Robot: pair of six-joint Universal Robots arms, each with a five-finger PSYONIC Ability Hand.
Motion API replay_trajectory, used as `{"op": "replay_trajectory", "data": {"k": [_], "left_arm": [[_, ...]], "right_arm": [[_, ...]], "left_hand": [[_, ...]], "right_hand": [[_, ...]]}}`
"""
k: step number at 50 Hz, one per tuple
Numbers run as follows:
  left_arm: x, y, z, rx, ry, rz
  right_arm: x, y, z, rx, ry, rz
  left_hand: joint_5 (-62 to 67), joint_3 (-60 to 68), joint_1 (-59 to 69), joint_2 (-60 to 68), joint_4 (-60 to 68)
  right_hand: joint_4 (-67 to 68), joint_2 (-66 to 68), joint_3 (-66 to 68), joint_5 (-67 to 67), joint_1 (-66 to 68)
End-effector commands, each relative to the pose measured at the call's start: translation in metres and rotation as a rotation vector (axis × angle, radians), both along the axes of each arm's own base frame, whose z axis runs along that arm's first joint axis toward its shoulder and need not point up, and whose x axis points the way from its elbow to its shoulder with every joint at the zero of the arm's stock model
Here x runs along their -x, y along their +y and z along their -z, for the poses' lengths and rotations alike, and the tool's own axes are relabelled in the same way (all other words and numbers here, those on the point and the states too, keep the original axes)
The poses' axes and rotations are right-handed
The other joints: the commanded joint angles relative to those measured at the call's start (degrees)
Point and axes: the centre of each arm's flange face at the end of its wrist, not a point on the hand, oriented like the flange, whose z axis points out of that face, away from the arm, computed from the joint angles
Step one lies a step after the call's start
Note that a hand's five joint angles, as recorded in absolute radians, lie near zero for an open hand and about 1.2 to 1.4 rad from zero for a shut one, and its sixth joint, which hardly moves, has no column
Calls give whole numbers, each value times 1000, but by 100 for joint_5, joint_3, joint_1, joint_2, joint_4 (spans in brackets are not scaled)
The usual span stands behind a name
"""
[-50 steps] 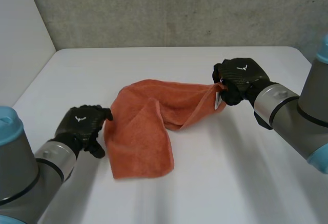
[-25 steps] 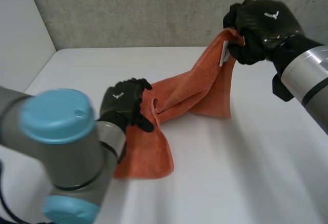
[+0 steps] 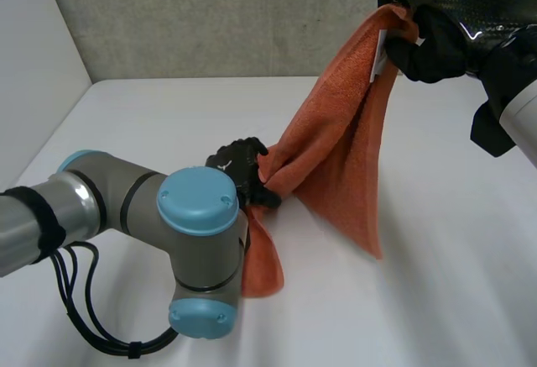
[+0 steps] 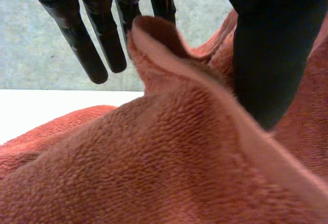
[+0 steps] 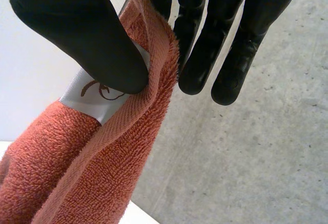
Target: Fold the laundry
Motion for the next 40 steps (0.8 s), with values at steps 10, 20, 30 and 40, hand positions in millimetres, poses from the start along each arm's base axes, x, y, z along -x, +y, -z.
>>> {"op": "replay_trajectory", "data": {"k": [10,20,30,40], "left_arm": [[-39,-39,13,18,-183,-151],[-72,-48,-8,21,-199,-203],[-90,-23,-3,-51,-385,-35],[-99,-21,7,-83,-433,-12]], "right_arm": [[4,-1,-9,33,-5,18],[13,-33,15,-22,99,92],[-3,-67,110,-261,477,64],[-5,-75,132,-333,510,62]], "left_hand": [[1884,1902,1859,1890,1883],[3232,3249,3207,3238,3231],[2981,2998,2956,2986,2979],[2778,2795,2753,2784,2777]], "right_hand": [[1169,1303,1218,1325,2421],[1169,1303,1218,1325,2421],[1169,1303,1218,1325,2421],[1169,1303,1218,1325,2421]]}}
